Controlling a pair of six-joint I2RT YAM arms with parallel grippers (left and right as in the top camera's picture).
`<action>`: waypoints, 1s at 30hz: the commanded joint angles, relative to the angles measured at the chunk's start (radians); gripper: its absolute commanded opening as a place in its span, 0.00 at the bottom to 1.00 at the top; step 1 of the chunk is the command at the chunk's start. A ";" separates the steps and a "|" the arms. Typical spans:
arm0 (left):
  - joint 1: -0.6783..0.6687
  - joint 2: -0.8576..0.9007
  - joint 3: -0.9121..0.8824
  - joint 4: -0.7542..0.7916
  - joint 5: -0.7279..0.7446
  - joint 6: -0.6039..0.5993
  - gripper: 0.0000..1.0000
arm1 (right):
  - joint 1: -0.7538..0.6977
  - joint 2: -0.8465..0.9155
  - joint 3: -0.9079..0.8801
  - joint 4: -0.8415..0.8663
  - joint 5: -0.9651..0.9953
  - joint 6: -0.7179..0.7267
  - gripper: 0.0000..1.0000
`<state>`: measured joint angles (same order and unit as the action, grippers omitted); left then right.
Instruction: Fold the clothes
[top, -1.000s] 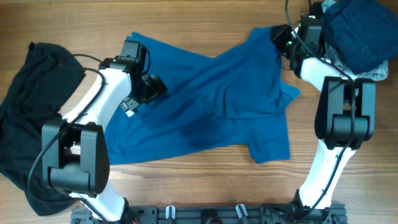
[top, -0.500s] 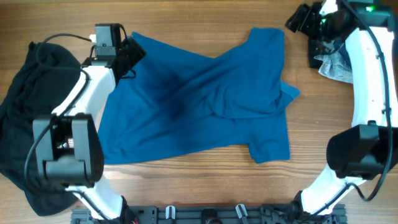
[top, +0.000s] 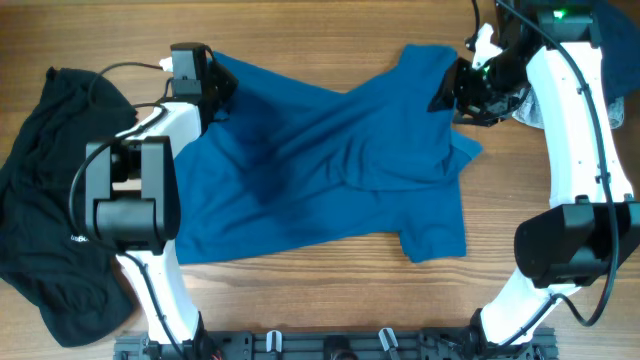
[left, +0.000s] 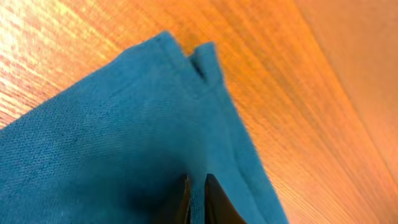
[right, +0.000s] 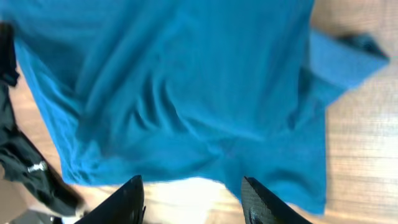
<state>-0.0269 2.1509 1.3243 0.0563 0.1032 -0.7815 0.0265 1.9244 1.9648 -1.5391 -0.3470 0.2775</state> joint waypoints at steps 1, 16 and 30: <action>-0.002 0.060 0.016 0.010 -0.011 -0.064 0.09 | 0.019 -0.019 0.007 -0.046 0.018 -0.015 0.50; 0.112 0.256 0.105 0.089 -0.134 -0.064 0.04 | 0.073 -0.025 -0.056 -0.069 0.070 0.064 0.42; 0.349 0.230 0.394 -0.265 -0.036 0.186 0.29 | 0.187 -0.036 -0.064 -0.070 0.140 0.145 0.49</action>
<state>0.3424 2.3478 1.6276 -0.0803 0.0589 -0.7300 0.1669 1.9236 1.9171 -1.6081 -0.2119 0.4076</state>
